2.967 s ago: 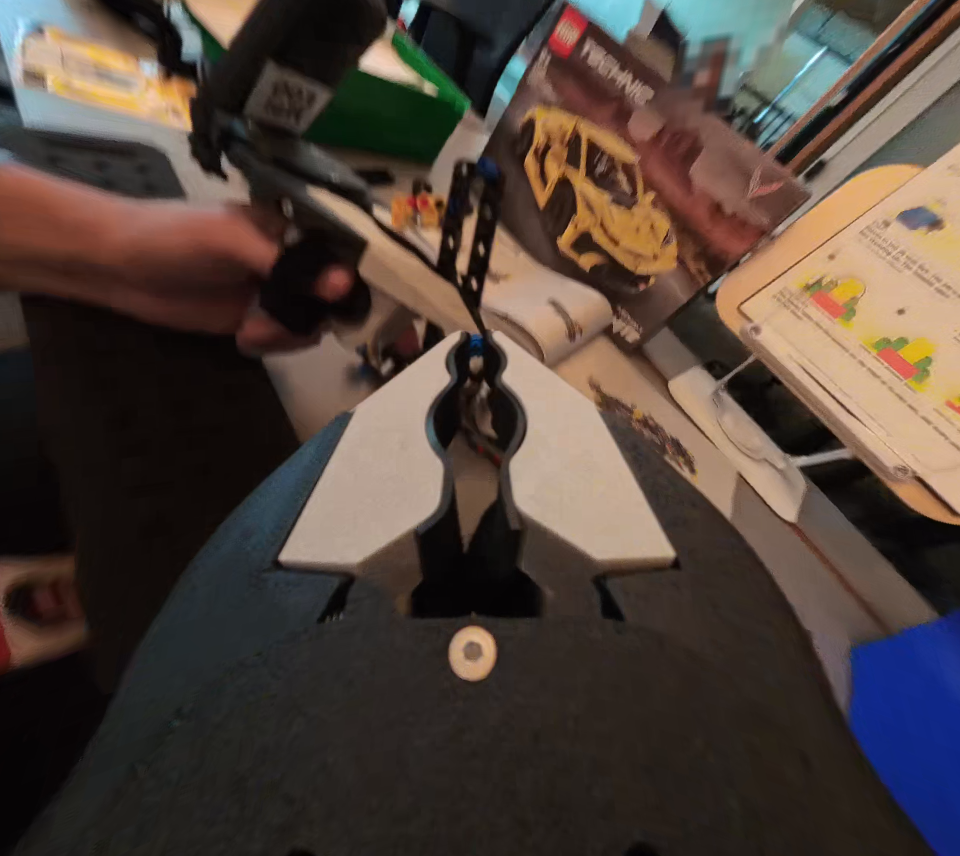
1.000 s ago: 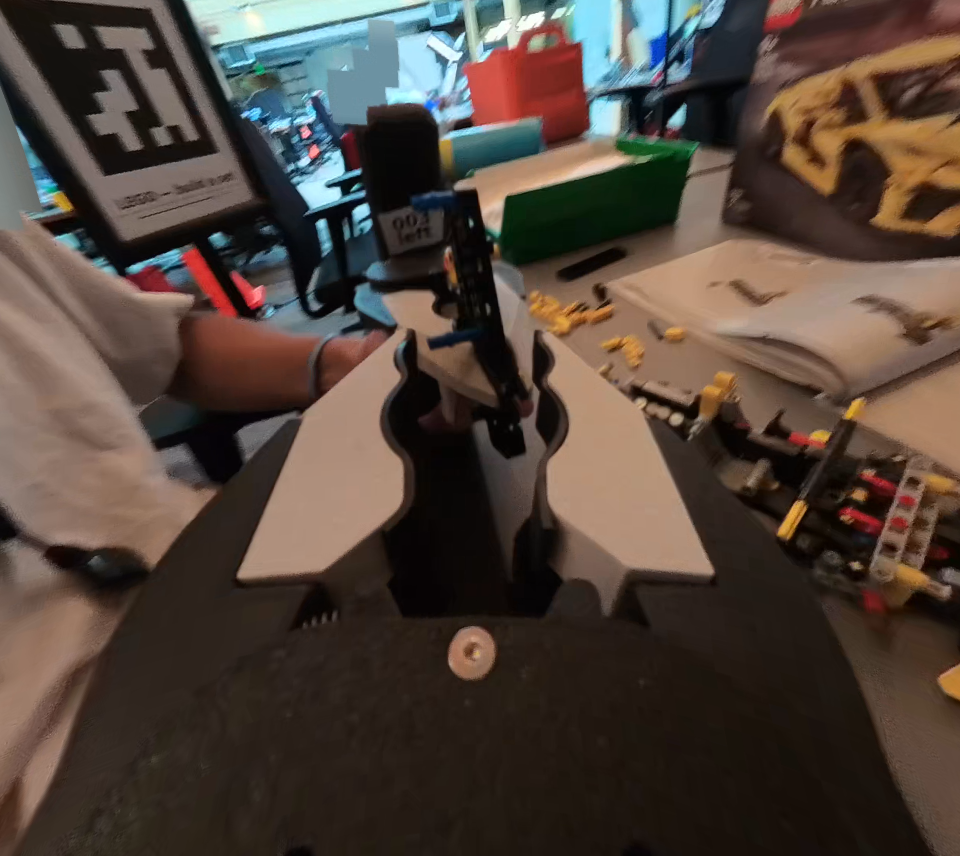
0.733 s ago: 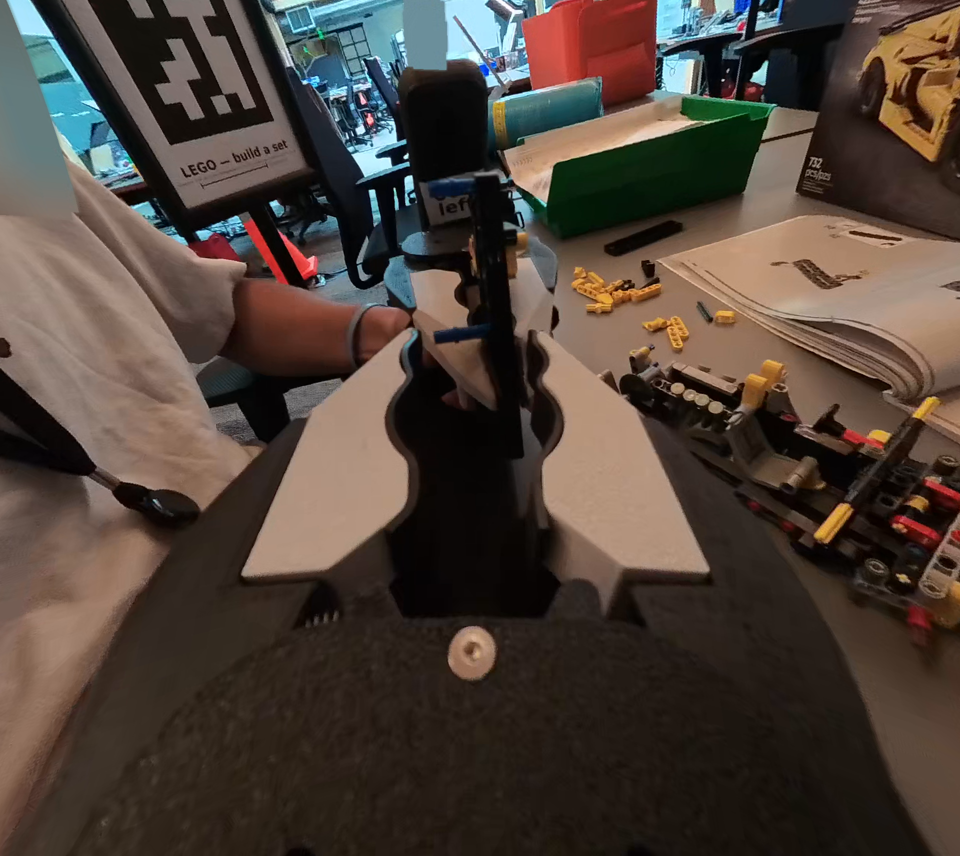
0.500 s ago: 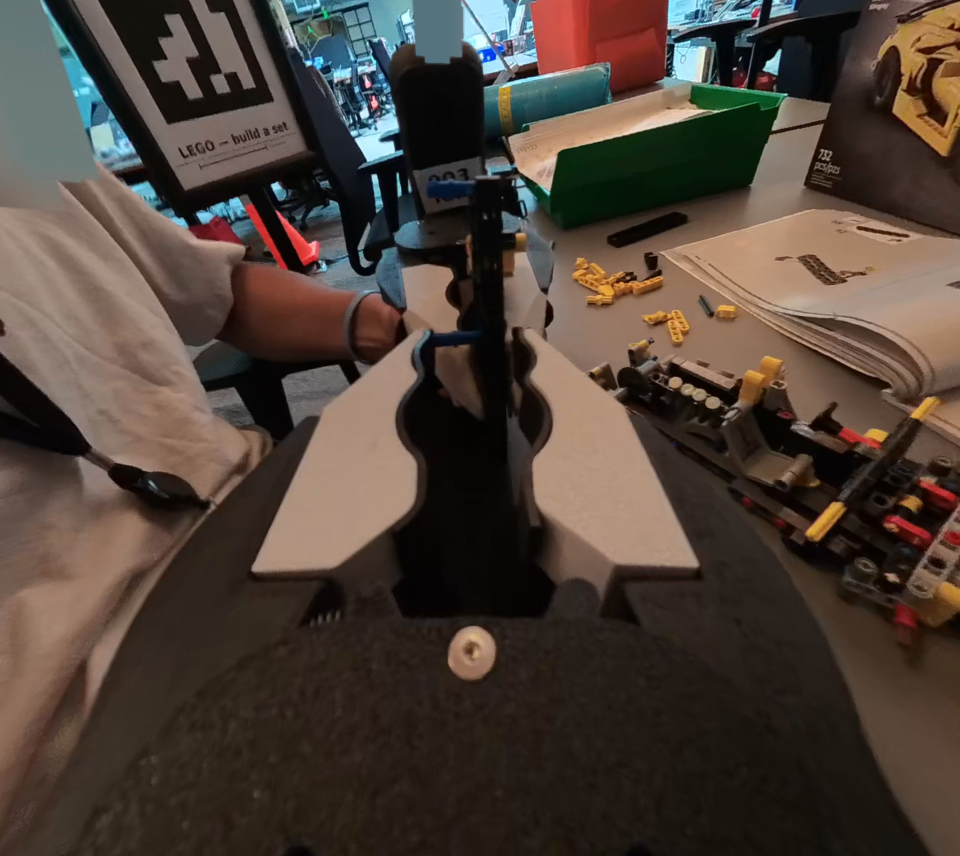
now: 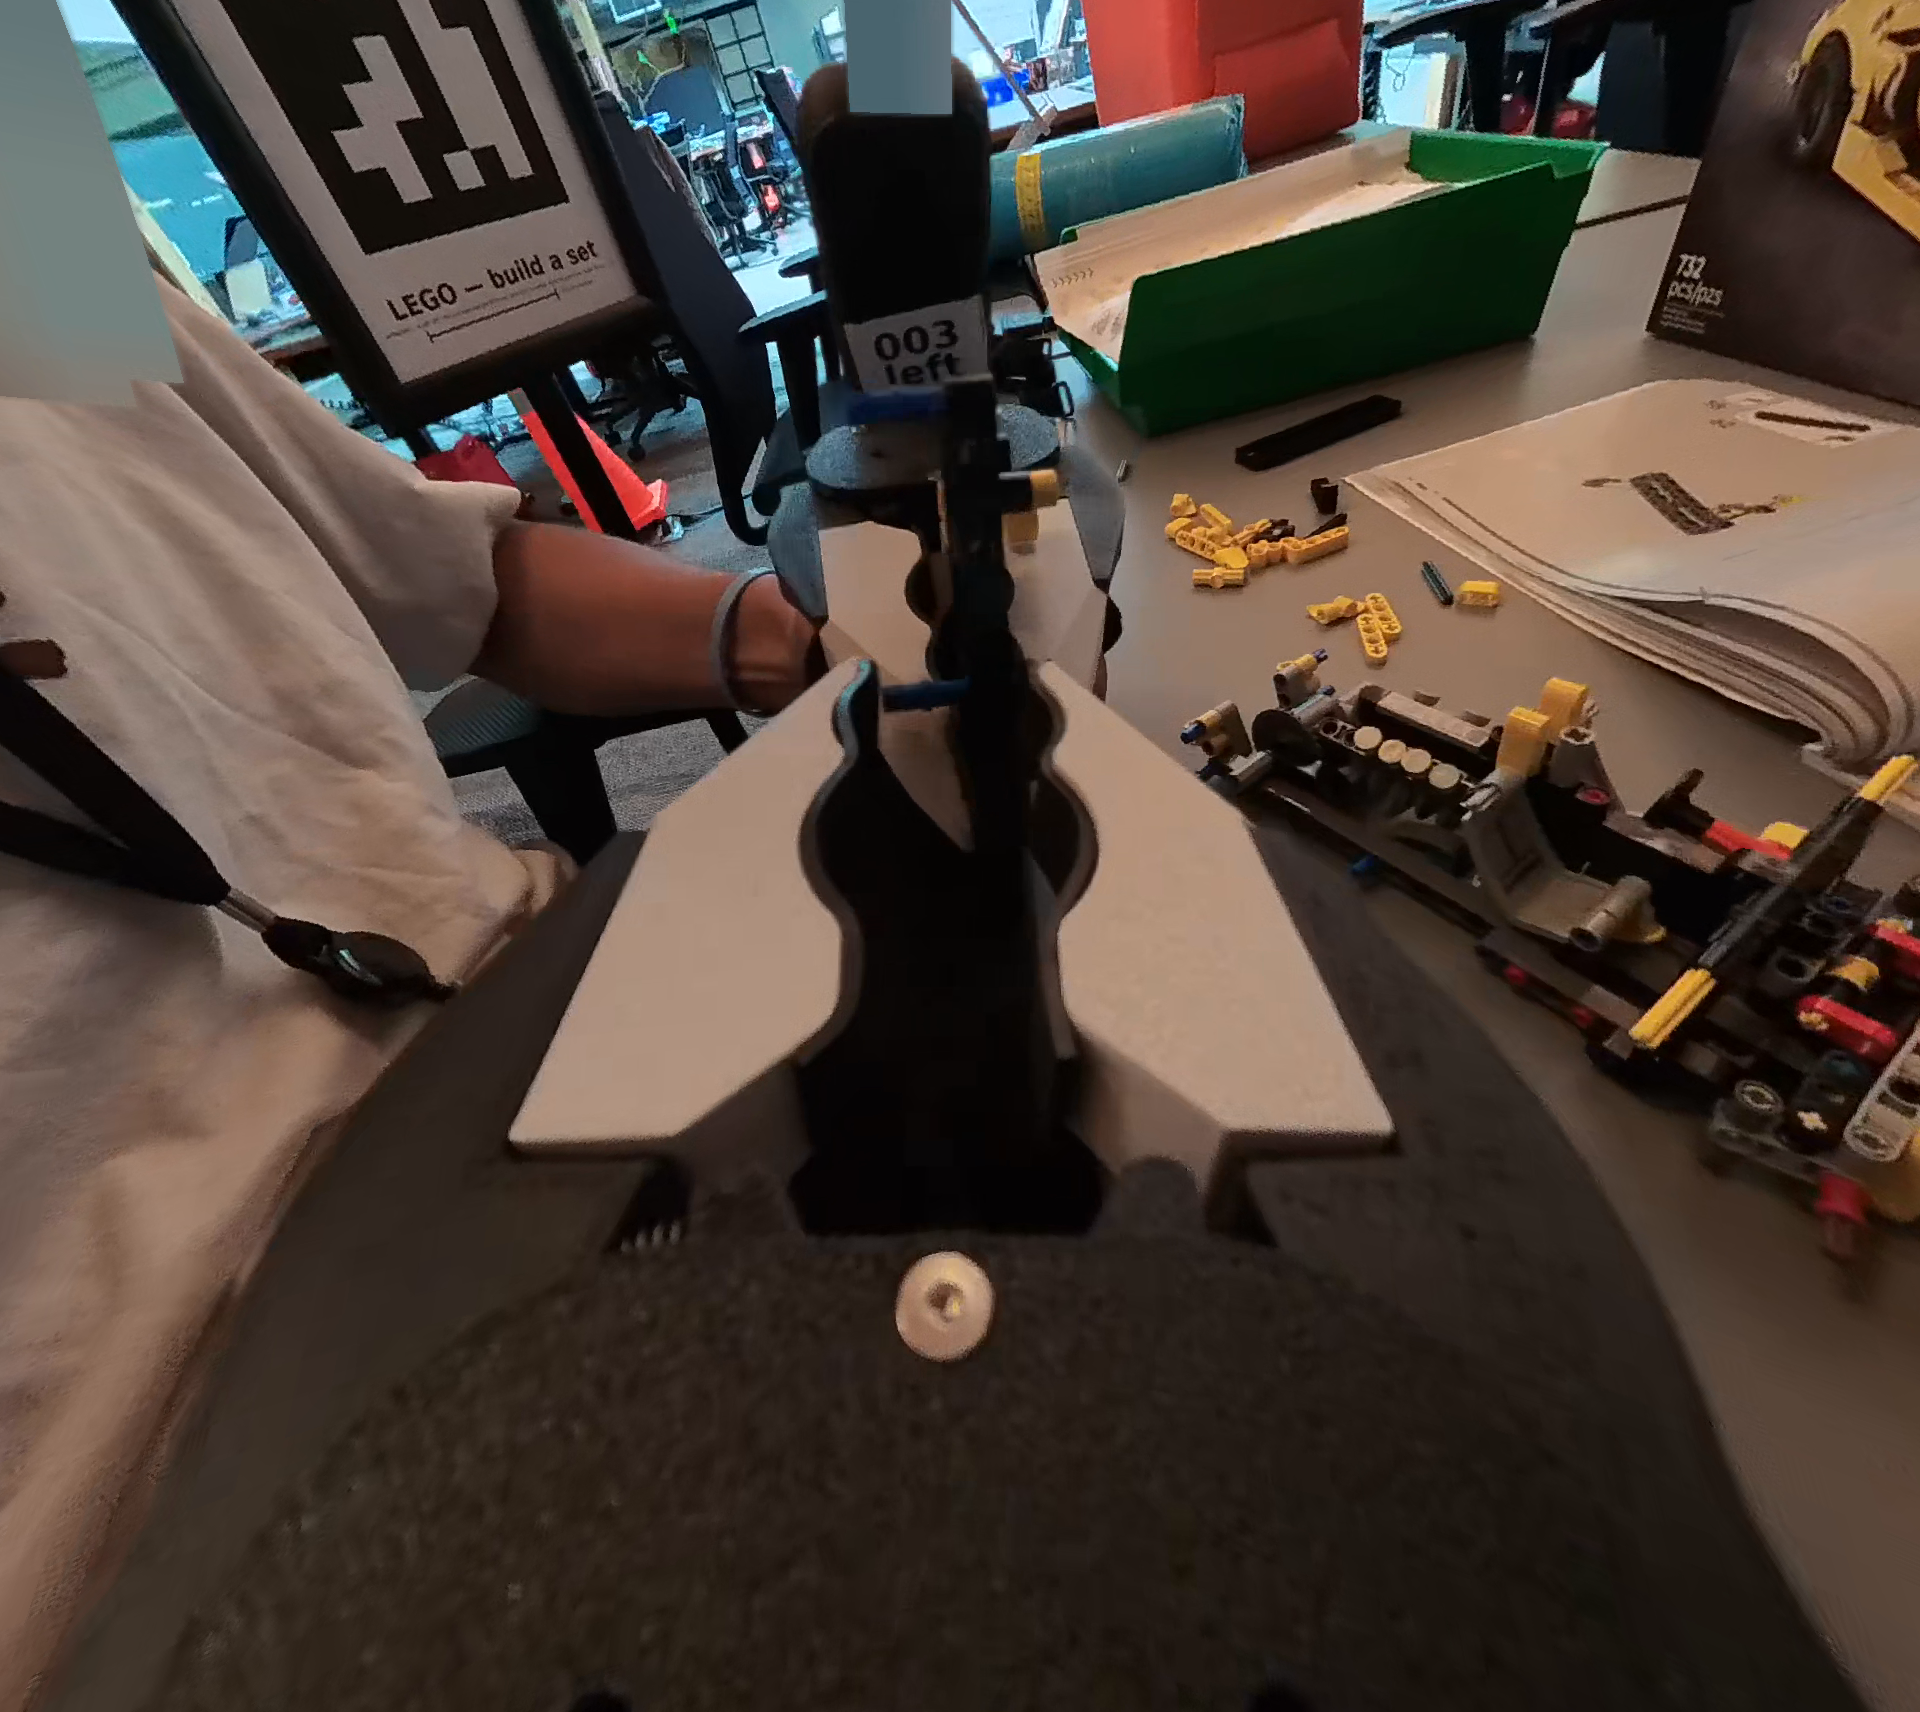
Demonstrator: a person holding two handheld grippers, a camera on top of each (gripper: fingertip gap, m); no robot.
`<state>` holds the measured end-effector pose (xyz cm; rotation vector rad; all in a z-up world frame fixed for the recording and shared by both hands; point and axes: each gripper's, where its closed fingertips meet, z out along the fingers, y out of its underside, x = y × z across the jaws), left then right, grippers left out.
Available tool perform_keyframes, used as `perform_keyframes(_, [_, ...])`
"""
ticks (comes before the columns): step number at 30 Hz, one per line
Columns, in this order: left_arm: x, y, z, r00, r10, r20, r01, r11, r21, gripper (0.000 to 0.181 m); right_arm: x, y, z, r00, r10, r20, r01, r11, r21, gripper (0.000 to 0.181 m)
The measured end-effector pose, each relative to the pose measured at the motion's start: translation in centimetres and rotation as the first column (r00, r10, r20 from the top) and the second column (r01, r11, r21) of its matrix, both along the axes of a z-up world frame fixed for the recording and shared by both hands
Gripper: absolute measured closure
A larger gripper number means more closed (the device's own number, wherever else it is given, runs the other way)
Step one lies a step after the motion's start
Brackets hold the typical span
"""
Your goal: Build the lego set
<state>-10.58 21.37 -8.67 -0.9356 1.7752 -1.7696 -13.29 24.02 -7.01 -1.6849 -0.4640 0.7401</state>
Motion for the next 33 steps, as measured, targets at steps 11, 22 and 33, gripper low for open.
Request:
perform_keyframes(11, [0.1,-0.3,-0.5,0.999,-0.033,-0.043,0.033,0.999,-0.004,0.172,0.5,1.1,1.1,1.000,-0.030,-0.007,0.030,0.999,0.021,0.173])
perform_keyframes(22, [-0.2,1.7,1.3,0.997,-0.051,-0.055,0.038,0.973,-0.226,0.173,3.6,0.7,2.7,0.930,-0.086,-0.359,0.124,0.989,0.085,0.174])
perform_keyframes(33, [1.7,4.3,-4.7,0.899,0.063,-0.433,0.072,0.955,0.288,0.173,11.1,-3.5,-3.3,0.942,-0.331,0.049,0.335,0.935,-0.113,0.149])
